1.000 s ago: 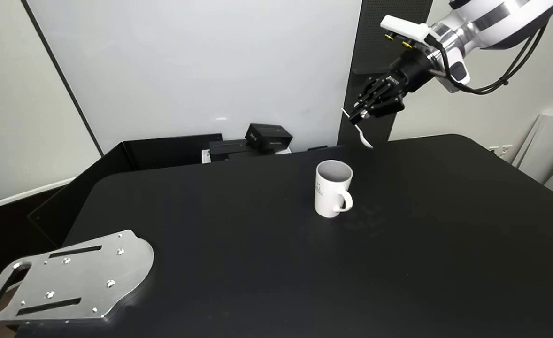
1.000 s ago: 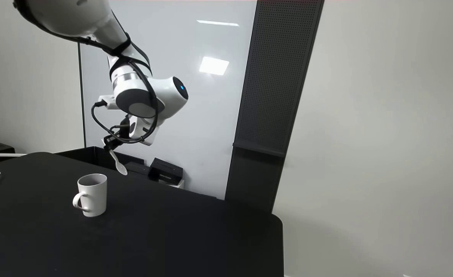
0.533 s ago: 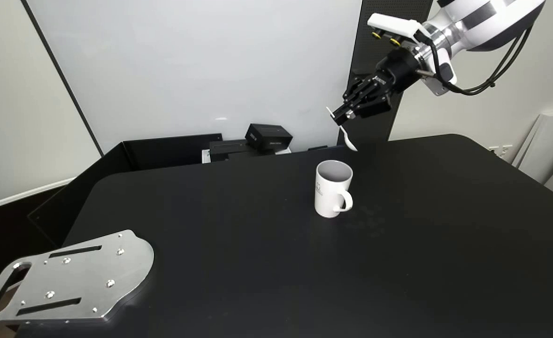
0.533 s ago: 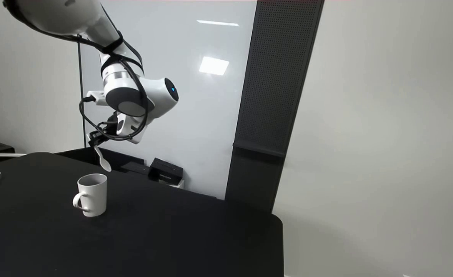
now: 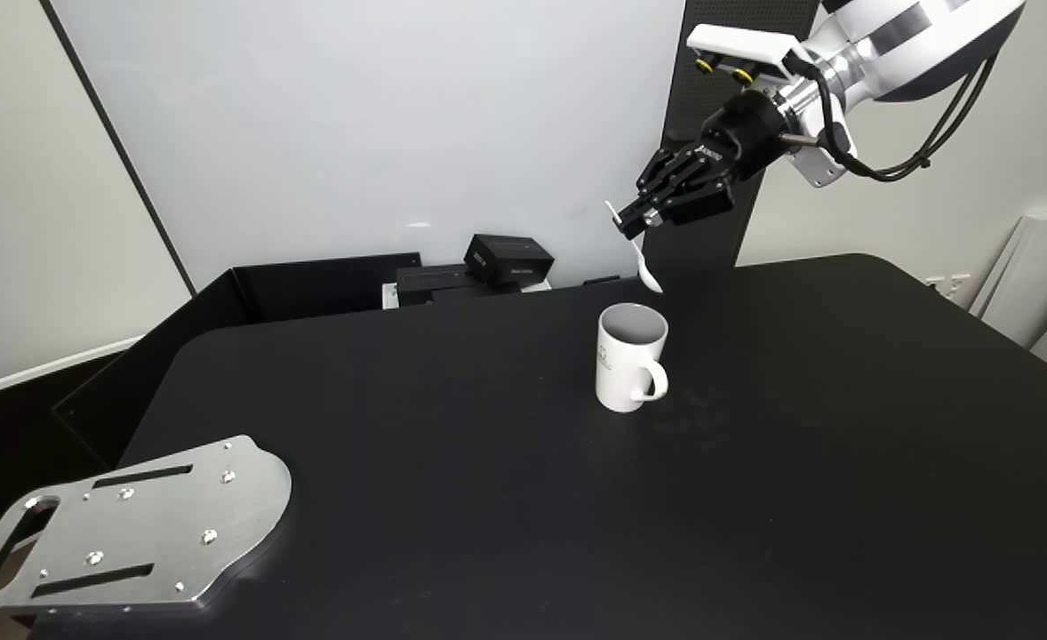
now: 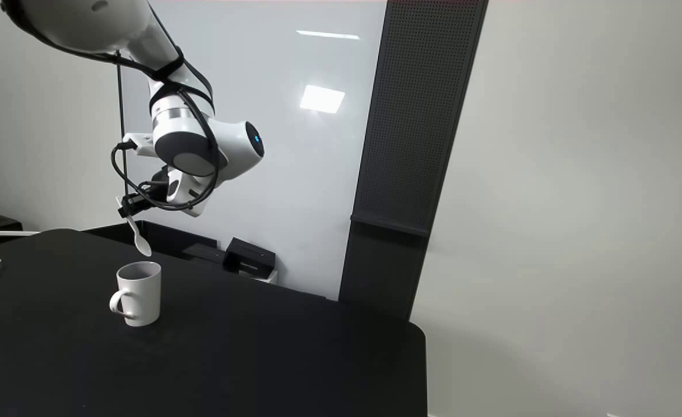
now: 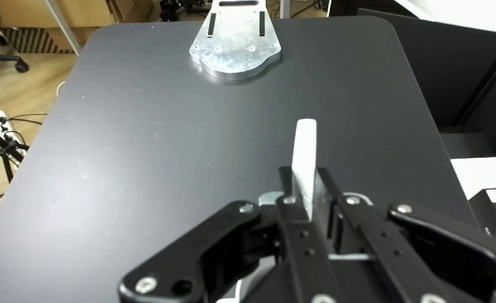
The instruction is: Put the spoon in the mug
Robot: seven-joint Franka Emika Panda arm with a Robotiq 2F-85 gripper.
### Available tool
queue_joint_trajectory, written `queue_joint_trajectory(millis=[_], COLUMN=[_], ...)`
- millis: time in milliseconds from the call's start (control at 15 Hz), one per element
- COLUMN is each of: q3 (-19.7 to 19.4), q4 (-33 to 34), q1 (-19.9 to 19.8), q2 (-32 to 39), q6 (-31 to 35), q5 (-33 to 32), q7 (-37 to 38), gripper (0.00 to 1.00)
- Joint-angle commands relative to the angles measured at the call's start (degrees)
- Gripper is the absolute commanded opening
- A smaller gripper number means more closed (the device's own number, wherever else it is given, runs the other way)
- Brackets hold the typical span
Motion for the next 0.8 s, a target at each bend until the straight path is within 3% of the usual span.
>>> queue_joint_trajectory(millis=[0, 733], q3=[-0.55, -1.4], q4=[1.74, 1.99], q1=[0.02, 0.19], q2=[0.8, 0.87], q6=[-3.01, -6.61], q5=[2.41, 3.51], q7=[0.15, 0.74], gripper=[0.04, 0.04])
